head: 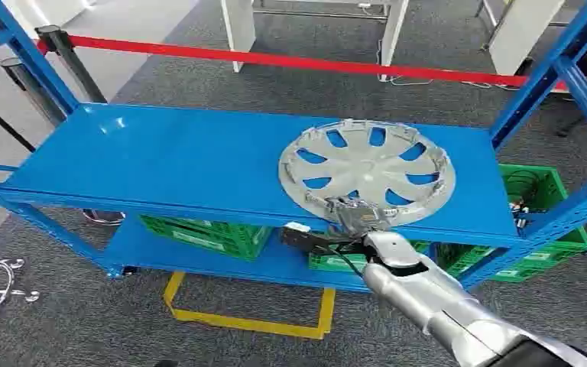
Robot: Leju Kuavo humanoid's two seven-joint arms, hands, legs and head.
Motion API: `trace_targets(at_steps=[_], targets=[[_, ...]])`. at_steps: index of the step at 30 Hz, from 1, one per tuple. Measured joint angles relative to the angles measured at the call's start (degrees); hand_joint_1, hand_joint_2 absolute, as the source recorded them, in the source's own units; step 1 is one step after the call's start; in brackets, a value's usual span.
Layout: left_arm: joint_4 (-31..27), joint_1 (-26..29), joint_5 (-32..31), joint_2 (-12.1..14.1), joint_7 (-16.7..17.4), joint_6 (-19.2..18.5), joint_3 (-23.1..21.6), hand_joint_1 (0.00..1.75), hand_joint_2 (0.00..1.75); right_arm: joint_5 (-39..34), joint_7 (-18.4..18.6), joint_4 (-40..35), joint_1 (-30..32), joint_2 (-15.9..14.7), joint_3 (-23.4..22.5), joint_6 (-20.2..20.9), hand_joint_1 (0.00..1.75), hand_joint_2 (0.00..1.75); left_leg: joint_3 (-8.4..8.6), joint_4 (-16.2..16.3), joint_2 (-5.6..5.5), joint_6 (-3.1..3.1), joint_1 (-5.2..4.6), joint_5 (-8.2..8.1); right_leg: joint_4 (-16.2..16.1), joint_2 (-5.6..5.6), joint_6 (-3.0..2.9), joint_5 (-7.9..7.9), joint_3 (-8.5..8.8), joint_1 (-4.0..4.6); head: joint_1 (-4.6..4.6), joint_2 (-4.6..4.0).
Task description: Take the parts from the cabinet and place them on the table.
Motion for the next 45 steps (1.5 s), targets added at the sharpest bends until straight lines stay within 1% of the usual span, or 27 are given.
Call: trace_targets(at_steps=[6,19,22,26,28,32,39,40,45], targets=[[0.11,0.03,0.0,0.0,0.0,0.02,0.72,0.0,0.0,-1.05,-0.31,-3.83,0.54,-0.02,0.15,0.96,1.75,1.75,-0.05,0.0,0.0,0.0,0.01,-0.01,0.0,0.01,0.0,-0.01,-0.07,0.0,0.0,0.0],[0.13,0.16,-0.04,-0.02,-0.2,0.18,1.88,0.0,0.0,-1.01,-0.52,-13.3,4.05,-0.46,2.36,-0.48,1.75,1.75,-0.35,0.01,0.0,0.0,0.0,-0.01,0.02,0.0,0.0,-0.01,-0.36,0.0,0.0,0.02],[0.13,0.21,-0.13,-0.04,-0.28,0.48,2.23,0.0,0.0,0.64,-0.65,-17.03,5.41,-1.25,2.73,-4.16,1.75,1.75,-0.42,0.01,0.0,0.0,0.0,-0.01,0.02,0.0,0.0,-0.01,-0.42,0.0,0.0,0.0],[0.13,0.24,-0.74,-0.2,-0.72,1.25,2.4,0.0,0.0,6.72,-0.65,-24.96,8.37,-2.95,3.19,-13.3,1.75,1.75,-0.47,0.03,0.0,0.0,0.0,-0.01,0.02,0.0,0.0,-0.01,-0.48,0.0,0.0,0.0],[0.13,0.23,-1.14,-0.28,-0.87,1.27,2.4,0.0,0.0,9.42,-0.65,-28.67,9.71,-3.67,3.19,-16.8,1.75,1.75,-0.48,0.03,0.0,0.0,0.0,-0.02,0.02,0.0,0.0,-0.01,-0.48,0.0,-0.02,0.0],[0.13,0.22,-1.75,-0.33,-1.03,1.14,2.4,0.0,0.0,12.22,-0.92,-33.44,11.41,-4.92,3.1,-20.15,1.75,1.75,-0.47,0.03,0.0,0.0,0.0,-0.02,0.01,0.01,0.0,-0.03,-0.48,0.0,0.0,0.0],[0.13,0.22,-2.45,-0.33,-1.03,1.42,2.4,0.0,0.0,15.65,-1.79,-36.81,13.78,-6.32,2.25,-24.11,1.75,1.75,-0.46,0.03,0.0,0.0,0.0,-0.01,0.01,0.0,0.0,-0.01,-0.47,0.0,0.0,0.02],[0.13,0.22,-2.56,-0.33,-1.03,1.46,2.4,0.0,1.75,16.02,-1.9,-37.46,13.98,-6.56,2.19,-24.31,1.75,1.75,-0.45,0.03,0.0,0.0,0.0,-0.01,0.02,0.02,0.0,-0.01,-0.46,0.0,-0.02,0.02],[0.13,0.2,-3.02,-0.35,-1.05,1.77,2.4,0.0,1.75,16.99,-2.58,-39.3,15.26,-7.17,2.27,-24.22,1.75,1.75,-0.47,0.03,0.0,0.0,0.0,-0.01,0.02,0.01,0.0,-0.01,-0.47,0.0,0.0,0.02]])
